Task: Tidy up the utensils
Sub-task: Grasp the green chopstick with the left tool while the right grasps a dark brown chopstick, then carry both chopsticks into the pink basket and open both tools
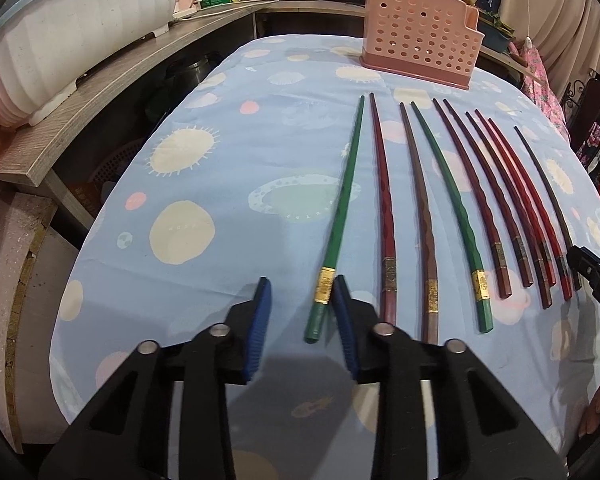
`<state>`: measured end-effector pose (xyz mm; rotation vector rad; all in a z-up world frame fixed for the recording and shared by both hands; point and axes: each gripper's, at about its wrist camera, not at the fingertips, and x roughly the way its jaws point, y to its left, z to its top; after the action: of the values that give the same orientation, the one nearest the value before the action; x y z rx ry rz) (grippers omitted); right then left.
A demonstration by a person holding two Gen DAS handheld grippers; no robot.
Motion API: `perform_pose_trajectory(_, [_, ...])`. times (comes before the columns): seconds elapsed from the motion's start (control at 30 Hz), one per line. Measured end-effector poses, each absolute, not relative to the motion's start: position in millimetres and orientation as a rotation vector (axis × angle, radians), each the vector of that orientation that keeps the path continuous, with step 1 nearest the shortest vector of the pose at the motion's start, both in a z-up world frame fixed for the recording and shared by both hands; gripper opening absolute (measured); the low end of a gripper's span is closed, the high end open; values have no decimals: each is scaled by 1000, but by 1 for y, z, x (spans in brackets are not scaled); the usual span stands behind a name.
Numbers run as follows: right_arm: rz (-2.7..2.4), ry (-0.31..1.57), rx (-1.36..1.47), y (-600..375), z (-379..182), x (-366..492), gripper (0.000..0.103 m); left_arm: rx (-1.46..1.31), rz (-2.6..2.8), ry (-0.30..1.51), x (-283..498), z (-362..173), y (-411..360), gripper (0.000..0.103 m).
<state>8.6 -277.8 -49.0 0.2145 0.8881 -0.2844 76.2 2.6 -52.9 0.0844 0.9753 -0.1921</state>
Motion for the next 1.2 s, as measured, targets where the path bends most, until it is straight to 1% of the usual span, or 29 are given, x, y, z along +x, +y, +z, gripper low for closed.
perform_pose_trajectory(0.03, [-279,889,220,-279,-49,8,8,82,-196,976,77,-53,3,14])
perform_pose_trajectory(0.07, [-274,890,226,-280,-49,8,8,80,-201,979,77,-52,3,12])
perform_pose_trajectory(0.23, [-256,880,239,-283,-43,5,7,51,-230,994,80,-48,5,7])
perform_pose_trajectory(0.4, [-242,831,251,-288,-19,-1,7,26,-226,965,81,-28,12,7])
perform_pose_trajectory(0.67, [-237,697,241,-308,48,4,7,-8,-239,856,93,32,19,7])
perform_pose_trajectory(0.93, [-224,584,229,-331,107,33,7,-21,-253,726,130,98,12,7])
perform_pose_trajectory(1.2, [-201,517,234,-342,149,65,7,-39,-264,661,181,143,-7,7])
